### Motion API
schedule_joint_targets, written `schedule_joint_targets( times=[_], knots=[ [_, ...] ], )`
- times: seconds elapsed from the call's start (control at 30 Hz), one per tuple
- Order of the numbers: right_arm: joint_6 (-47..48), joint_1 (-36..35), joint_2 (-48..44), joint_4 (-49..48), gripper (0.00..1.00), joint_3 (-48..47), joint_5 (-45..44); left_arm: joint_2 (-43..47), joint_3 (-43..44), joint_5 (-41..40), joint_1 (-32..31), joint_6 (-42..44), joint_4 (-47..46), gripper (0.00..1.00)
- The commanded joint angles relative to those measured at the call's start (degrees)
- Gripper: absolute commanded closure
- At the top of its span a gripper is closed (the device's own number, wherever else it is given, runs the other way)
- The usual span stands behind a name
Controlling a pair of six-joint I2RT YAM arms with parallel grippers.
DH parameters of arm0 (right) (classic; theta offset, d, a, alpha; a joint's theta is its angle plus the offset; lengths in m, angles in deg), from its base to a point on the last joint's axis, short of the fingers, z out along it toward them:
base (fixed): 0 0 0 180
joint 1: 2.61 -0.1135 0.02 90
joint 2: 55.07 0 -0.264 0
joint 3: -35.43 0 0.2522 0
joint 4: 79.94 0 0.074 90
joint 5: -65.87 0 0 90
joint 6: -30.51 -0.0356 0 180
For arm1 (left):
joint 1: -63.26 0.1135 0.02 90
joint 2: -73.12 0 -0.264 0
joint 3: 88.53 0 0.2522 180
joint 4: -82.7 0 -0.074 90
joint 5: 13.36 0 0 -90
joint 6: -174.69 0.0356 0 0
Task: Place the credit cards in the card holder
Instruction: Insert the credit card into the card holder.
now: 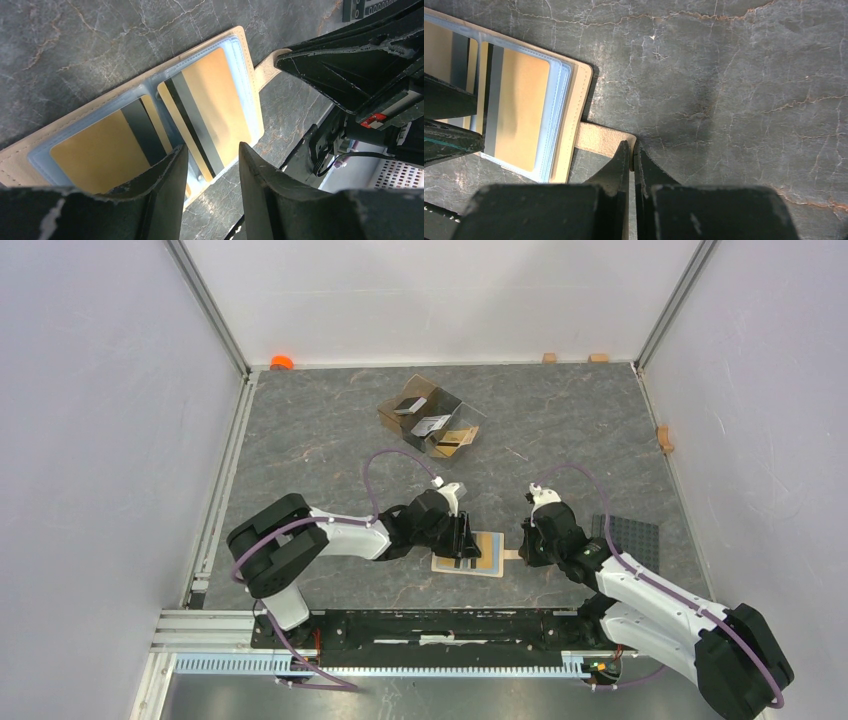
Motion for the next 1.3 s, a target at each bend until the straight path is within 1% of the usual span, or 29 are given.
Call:
schedule_joint_targets(
  times=[0.0, 0.33, 0.5, 0.6, 0.73, 0.8, 0.9, 0.93, 1.0, 1.13, 1.2, 1.27],
  knots=[
    [-0.5, -0.2, 0.0, -0.4, 1.00, -1.0, -0.4, -0.8, 1.9, 0.9, 0.3, 1.3, -2.6, 0.51],
    [-0.3, -0.3, 0.5, -0.8, 1.00, -1.3, 0.1, -2.9, 5.0, 3.7, -0.1, 3.1, -4.4, 0.51],
    [0.9, -0.3, 1.6, -0.5, 1.00, -3.0, -0.4, -1.1, 5.7, 3.6, -0.2, 3.8, -3.6, 0.47],
    [2.4, -0.3, 3.5, 0.1, 1.00, -5.2, -1.1, 2.5, 4.9, 2.1, -0.2, 4.4, -0.8, 0.38],
    [5.0, -0.3, 6.2, 0.8, 1.00, -9.5, -2.6, 10.0, 4.4, -1.9, 0.3, 6.5, 8.9, 0.22],
    [6.5, -0.3, 8.0, 1.0, 0.95, -11.6, -2.8, 13.5, 4.3, -3.8, 1.0, 7.4, 13.7, 0.15],
    [8.1, -0.3, 10.0, 1.5, 0.86, -14.5, -2.8, 17.7, 3.9, -4.0, 3.0, 7.8, 20.3, 0.08],
    [8.4, -0.2, 10.5, 1.9, 0.82, -15.3, -2.7, 19.0, 3.7, -3.6, 3.7, 7.8, 21.5, 0.07],
    [8.9, -0.2, 10.8, 2.9, 0.69, -17.0, -2.0, 21.7, 2.6, -3.5, 4.8, 7.3, 23.4, 0.06],
    [8.3, -0.3, 8.6, 4.1, 0.53, -18.4, 1.5, 24.6, -0.7, -0.8, 7.8, 4.2, 23.7, 0.01],
    [7.5, -0.3, 6.7, 4.1, 0.49, -18.2, 3.9, 24.6, -2.1, 0.5, 8.9, 2.7, 23.3, 0.01],
    [6.8, -0.3, 5.4, 3.5, 0.49, -17.5, 7.6, 24.1, -3.4, 0.9, 9.4, 1.1, 22.5, 0.01]
  ],
)
